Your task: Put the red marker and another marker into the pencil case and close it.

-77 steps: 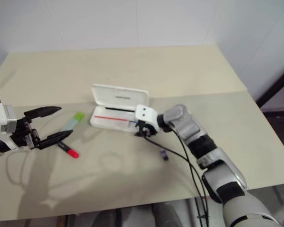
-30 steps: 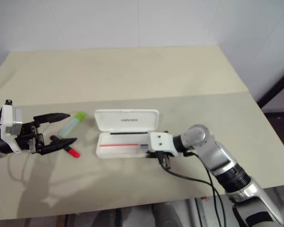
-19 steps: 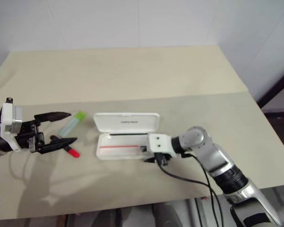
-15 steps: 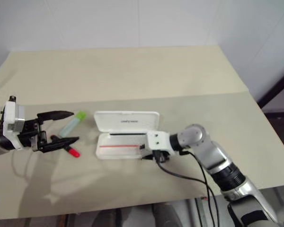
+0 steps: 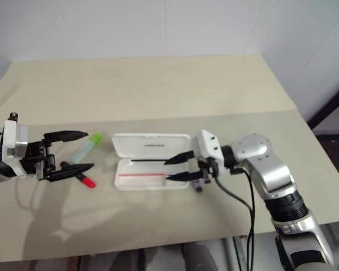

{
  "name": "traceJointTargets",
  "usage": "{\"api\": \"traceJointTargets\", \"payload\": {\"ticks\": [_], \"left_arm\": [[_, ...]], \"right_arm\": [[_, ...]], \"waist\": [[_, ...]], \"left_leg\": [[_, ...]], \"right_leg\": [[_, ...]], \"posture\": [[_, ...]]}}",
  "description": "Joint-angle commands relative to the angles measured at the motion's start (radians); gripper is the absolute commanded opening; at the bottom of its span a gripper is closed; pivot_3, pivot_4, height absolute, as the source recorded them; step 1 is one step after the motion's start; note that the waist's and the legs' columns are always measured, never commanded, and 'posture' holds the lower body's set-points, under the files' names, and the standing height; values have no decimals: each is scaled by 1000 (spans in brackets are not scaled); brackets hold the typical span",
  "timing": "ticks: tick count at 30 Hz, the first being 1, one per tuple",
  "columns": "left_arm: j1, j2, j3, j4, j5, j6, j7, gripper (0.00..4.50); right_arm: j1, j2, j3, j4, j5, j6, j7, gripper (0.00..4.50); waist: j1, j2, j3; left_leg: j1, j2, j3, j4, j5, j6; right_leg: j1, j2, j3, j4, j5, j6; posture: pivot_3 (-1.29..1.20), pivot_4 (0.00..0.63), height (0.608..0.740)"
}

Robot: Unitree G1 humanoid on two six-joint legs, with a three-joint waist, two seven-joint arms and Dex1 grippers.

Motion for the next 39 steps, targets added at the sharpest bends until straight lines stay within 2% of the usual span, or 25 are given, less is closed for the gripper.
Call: {"api": "traceJointTargets", "payload": {"ticks": [1,5,6,11,16,21,24,26,30,33,36,39], "left_arm": [[21,36,53,-1,3,-16,-14,4500],[72,55,77,-25,-5,5,-14,4500],[90,61,79,-40,-5,22,-9,4500],[170,43,122,-122,-10,104,110,4500],[255,-116,183,-345,-5,247,473,4500],[273,-291,237,-531,-33,427,845,4500],[287,-455,253,-690,-105,598,1133,4500],[264,-507,285,-723,-129,683,1253,4500],[172,-648,369,-754,-265,813,1554,4500],[139,-702,388,-771,-339,876,1701,4500],[95,-802,370,-756,-460,924,1935,4500],[50,-811,316,-736,-566,943,2076,4500]], "right_arm": [[10,-38,-71,-31,55,39,-14,3052],[4,-47,-152,-7,87,59,-69,4384],[1,-51,-166,2,89,61,-76,4450],[2,-52,-171,25,63,27,-96,4450],[0,-27,-138,56,50,-1,-91,4450],[-8,0,-109,80,48,-13,-77,4450],[-19,17,-94,120,43,-32,-53,4450],[-24,29,-87,126,41,-35,-53,4450],[-28,37,-77,132,41,-36,-37,4450],[-32,40,-74,137,39,-38,-30,4450],[-43,47,-72,141,39,-40,-23,4450],[-54,44,-77,151,37,-41,-12,4450]], "waist": [[-1,0,0],[-3,0,0],[-3,0,0],[-2,0,1],[-1,0,2],[1,-2,2],[0,-3,2],[1,-5,3],[8,-6,3],[12,-6,3],[14,-6,4],[19,-8,5]], "left_leg": [[0,0,0,0,0,0],[0,0,0,0,0,0],[0,0,0,0,0,0],[0,0,0,0,0,0],[0,0,0,0,-1,1],[0,0,-1,1,0,1],[1,0,-1,2,-1,1],[1,0,-2,4,-1,1],[1,-2,-4,7,0,1],[1,-2,-5,13,-1,1],[2,-3,-6,17,-2,2],[2,-4,-8,18,-2,3]], "right_leg": [[0,0,0,0,0,0],[0,0,0,0,0,0],[0,0,0,0,0,0],[0,0,0,0,0,0],[0,0,1,-1,0,1],[1,0,0,1,0,1],[3,-1,1,0,1,3],[4,-1,1,0,2,4],[5,0,0,2,3,5],[8,0,0,2,4,6],[13,-1,1,-1,5,9],[16,0,1,-4,7,10]], "posture": [[0,150,740],[0,150,740],[0,150,740],[0,150,740],[0,150,740],[0,150,740],[0,150,740],[0,150,740],[0,150,740],[0,150,740],[0,150,740],[0,150,740]]}}
